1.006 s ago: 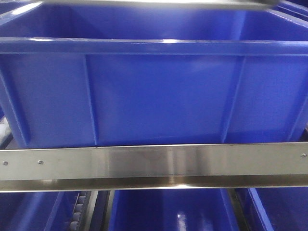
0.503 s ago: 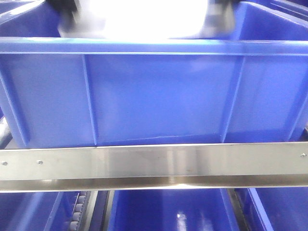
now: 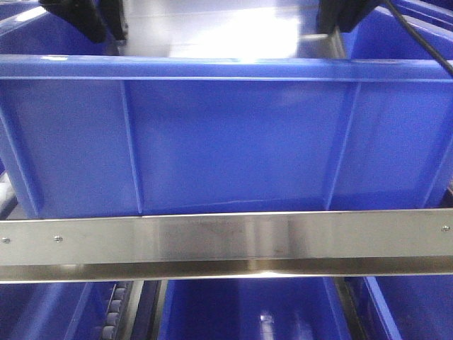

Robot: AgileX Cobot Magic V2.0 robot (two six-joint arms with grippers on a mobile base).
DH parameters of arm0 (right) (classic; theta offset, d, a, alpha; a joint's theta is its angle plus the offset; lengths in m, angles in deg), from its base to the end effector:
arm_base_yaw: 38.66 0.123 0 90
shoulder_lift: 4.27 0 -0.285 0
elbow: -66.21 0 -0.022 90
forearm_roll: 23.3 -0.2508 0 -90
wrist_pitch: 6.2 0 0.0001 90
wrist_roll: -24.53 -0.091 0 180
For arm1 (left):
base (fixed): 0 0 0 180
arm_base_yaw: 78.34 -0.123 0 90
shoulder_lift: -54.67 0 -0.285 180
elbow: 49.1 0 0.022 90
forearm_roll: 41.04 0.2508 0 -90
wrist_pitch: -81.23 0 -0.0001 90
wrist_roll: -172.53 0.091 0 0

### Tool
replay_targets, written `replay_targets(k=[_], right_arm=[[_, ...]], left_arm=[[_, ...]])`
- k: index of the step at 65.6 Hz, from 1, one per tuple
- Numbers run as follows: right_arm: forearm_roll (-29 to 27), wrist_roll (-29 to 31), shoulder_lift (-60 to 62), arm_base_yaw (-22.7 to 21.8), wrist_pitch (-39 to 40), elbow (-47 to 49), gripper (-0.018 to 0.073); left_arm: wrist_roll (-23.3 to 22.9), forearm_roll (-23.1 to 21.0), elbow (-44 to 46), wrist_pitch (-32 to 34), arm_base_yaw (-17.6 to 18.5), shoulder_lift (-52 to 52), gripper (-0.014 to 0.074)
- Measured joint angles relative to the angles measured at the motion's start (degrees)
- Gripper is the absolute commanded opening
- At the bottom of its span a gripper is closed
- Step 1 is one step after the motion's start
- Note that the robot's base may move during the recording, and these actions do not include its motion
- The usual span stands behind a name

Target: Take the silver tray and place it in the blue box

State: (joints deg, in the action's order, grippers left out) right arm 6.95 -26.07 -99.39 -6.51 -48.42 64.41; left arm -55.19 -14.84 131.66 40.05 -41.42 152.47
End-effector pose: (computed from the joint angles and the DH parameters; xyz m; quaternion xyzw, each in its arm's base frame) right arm 0.3022 0.1535 0.3379 0.0267 0.9122 0.0488 0.4061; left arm 0.2970 -0.1900 0.3346 0.0201 0.9159 -0.0858 0.3916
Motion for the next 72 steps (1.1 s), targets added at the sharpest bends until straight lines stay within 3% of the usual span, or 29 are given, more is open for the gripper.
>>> replay_targets(k=[14, 19, 30, 33, 42, 58, 72], right_arm=[[1.3, 0.0, 0.0, 0.0, -0.6, 0.0, 0.0454], [1.3, 0.0, 0.0, 0.0, -0.4, 0.0, 0.0399], [1.4, 0.0, 0.0, 0.0, 0.1, 0.0, 0.0065], [1.4, 0.0, 0.0, 0.0, 0.4, 0.0, 0.0051], [2.5, 0.0, 0.0, 0.0, 3.4, 0.0, 0.0057], [4.1, 2.3, 6.7, 0.5, 8.9, 0.0, 0.0055], [5.5, 8.9, 18.7, 0.5, 17.7, -8.3, 0.0055]], left_arm=[[-0.1, 0.2, 0.0, -2.0, -1.1, 0.0, 0.0305], [-0.1, 0.2, 0.0, -2.0, -1.1, 0.0, 0.0276], [-0.2, -2.3, 1.3, -1.9, -1.1, 0.0, -0.0034], [-0.2, -2.7, 1.8, -1.4, -1.1, 0.0, -0.0111], [-0.2, -1.6, 2.2, 1.2, -1.1, 0.0, -0.0098], [-0.2, -0.6, 1.7, -1.2, -1.1, -7.0, -0.0092], [0.6, 0.6, -9.5, 10.0, -1.1, -21.3, -0.0092]])
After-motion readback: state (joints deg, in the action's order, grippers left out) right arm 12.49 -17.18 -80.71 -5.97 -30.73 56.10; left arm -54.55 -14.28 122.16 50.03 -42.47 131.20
